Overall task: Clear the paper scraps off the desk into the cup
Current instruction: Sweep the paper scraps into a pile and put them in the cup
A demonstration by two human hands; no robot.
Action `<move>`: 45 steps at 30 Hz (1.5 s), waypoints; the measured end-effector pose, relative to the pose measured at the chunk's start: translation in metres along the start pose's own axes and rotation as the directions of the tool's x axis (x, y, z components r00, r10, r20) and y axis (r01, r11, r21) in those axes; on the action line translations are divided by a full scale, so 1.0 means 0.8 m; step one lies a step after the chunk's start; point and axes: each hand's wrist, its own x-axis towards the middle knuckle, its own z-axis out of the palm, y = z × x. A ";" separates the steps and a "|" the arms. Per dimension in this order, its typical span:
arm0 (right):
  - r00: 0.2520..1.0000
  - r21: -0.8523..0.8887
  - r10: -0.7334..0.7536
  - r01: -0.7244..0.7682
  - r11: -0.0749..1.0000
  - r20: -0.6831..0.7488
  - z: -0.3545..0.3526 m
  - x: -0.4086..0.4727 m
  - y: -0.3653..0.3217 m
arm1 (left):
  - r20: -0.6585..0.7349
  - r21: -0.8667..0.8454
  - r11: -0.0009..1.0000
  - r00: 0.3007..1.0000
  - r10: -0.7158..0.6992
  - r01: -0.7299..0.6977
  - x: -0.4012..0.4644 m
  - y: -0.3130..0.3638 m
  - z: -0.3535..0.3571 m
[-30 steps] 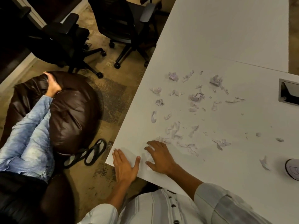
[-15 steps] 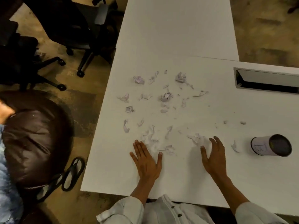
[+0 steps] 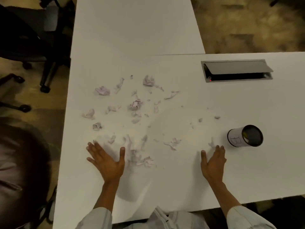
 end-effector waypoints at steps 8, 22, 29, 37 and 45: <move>0.990 -0.148 -0.135 0.141 0.979 0.046 0.053 0.017 -0.075 | 0.266 0.207 0.973 0.963 0.041 -0.099 -0.003 -0.004 0.017; 0.989 0.092 -0.128 0.135 0.987 -0.073 -0.004 0.118 -0.080 | 0.117 0.144 0.988 0.992 0.046 -0.063 0.115 0.014 -0.014; 0.995 -0.144 -0.078 0.086 0.986 0.061 0.009 0.166 -0.073 | 0.265 0.314 0.943 0.964 0.026 -0.111 0.182 -0.007 -0.022; 0.864 -0.209 -0.440 0.490 0.846 0.245 0.082 0.101 -0.155 | 0.350 0.172 0.933 0.905 0.241 -0.315 0.144 0.059 0.033; 0.876 0.030 -0.475 0.474 0.880 0.088 0.078 0.104 -0.168 | 0.219 -0.037 0.965 0.940 0.260 -0.258 0.164 0.073 0.030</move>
